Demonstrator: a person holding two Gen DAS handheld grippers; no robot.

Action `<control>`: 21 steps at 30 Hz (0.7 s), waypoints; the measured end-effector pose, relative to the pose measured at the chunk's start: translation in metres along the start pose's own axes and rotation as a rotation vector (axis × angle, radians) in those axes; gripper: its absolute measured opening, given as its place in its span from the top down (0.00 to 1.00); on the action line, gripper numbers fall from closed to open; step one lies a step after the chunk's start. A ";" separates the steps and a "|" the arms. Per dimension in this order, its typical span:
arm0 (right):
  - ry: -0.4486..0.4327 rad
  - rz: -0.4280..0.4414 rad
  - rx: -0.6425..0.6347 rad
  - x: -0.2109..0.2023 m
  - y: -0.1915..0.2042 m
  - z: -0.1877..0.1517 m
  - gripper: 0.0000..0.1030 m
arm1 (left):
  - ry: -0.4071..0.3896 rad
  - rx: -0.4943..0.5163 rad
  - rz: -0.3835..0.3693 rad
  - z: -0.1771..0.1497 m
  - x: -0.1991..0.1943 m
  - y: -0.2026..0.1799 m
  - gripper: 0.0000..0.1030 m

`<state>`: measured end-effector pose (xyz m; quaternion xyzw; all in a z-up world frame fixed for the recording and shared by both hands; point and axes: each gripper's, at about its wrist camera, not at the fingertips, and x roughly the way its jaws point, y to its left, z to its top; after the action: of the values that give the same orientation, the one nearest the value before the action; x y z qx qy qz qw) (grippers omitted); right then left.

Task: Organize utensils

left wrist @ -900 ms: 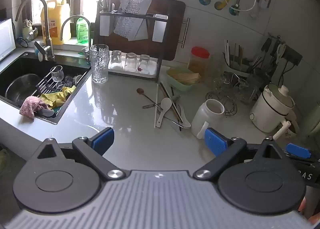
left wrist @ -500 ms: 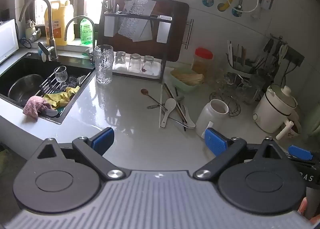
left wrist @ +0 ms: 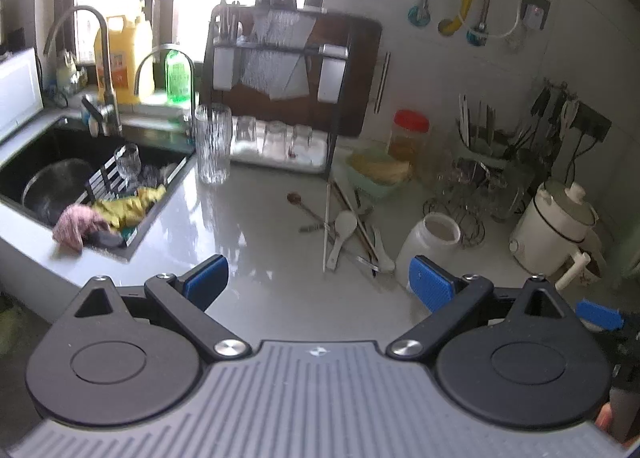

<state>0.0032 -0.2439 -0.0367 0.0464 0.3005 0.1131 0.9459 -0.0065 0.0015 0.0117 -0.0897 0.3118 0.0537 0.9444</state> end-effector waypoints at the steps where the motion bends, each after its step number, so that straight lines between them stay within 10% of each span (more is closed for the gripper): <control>1: 0.000 0.000 -0.003 -0.001 -0.001 0.000 0.00 | -0.006 0.003 0.001 0.002 -0.002 -0.002 0.04; 21: -0.012 -0.007 -0.024 0.010 -0.015 0.004 0.00 | 0.059 0.008 -0.003 -0.006 0.022 -0.016 0.04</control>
<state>0.0163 -0.2561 -0.0419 0.0345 0.2936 0.1129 0.9486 0.0105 -0.0145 -0.0040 -0.0877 0.3397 0.0486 0.9352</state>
